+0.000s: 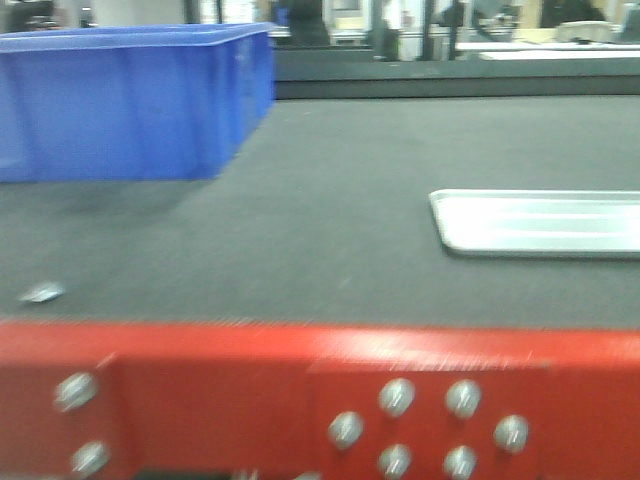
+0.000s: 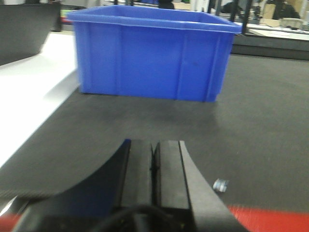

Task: Grab orange capacitor from left shelf to right conveyor
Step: 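Move the held capacitor with the right gripper over the empty metal tray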

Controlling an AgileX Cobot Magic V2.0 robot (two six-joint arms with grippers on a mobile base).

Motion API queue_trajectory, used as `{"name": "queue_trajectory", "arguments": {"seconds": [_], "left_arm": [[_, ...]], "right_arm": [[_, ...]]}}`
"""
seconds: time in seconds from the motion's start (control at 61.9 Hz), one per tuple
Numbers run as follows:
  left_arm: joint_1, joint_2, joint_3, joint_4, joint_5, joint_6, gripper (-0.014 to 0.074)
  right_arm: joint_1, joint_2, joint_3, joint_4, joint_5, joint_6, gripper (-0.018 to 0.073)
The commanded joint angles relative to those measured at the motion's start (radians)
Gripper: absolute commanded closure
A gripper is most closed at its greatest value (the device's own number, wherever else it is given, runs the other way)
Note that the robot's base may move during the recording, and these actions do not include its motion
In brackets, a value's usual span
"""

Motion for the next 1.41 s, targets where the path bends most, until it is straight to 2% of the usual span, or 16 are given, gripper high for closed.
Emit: {"name": "queue_trajectory", "arguments": {"seconds": [0.0, 1.39], "left_arm": [[-0.004, -0.019, -0.005, 0.000, -0.089, -0.001, 0.0701], [-0.004, -0.019, -0.005, 0.000, -0.089, -0.001, 0.0701]], "right_arm": [[-0.002, 0.019, -0.030, -0.009, -0.085, -0.008, 0.0419], [-0.002, 0.019, -0.030, -0.009, -0.085, -0.008, 0.0419]]}}
